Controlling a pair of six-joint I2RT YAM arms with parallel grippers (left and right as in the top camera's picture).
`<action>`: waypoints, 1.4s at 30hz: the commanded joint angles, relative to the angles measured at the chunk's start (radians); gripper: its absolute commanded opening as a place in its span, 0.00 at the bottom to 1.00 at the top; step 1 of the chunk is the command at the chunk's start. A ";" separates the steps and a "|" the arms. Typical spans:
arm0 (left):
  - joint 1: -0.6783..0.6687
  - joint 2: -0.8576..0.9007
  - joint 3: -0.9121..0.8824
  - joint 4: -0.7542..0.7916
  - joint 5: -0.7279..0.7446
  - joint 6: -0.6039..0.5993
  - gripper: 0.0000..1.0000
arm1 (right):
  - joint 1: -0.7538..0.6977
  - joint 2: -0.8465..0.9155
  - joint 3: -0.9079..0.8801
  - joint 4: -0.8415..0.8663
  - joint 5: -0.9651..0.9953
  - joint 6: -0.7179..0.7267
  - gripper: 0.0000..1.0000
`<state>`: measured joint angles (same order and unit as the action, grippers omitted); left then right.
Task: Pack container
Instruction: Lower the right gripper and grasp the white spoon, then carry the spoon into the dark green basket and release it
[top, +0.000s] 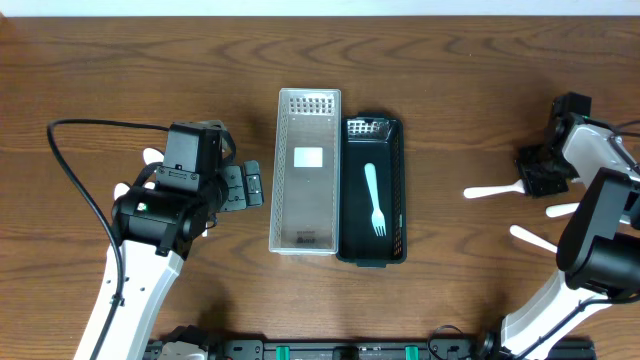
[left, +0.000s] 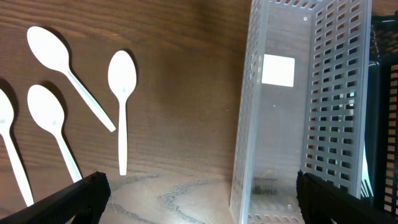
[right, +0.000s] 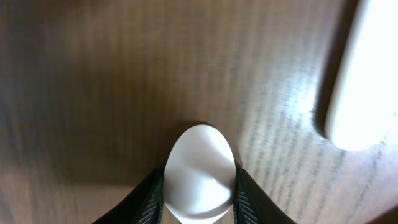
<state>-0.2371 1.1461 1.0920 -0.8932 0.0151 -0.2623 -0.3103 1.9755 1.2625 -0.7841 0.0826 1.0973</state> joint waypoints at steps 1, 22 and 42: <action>0.005 -0.003 0.012 -0.003 -0.012 -0.002 0.98 | 0.039 -0.018 0.052 -0.002 -0.012 -0.142 0.01; 0.005 -0.003 0.012 -0.015 -0.012 -0.002 0.98 | 0.633 -0.207 0.442 -0.208 -0.220 -0.687 0.01; 0.005 -0.003 0.012 -0.037 -0.012 -0.002 0.98 | 0.872 0.120 0.430 -0.308 -0.184 -0.702 0.24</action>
<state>-0.2371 1.1465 1.0920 -0.9230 0.0151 -0.2623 0.5529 2.1010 1.6928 -1.0946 -0.1085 0.4145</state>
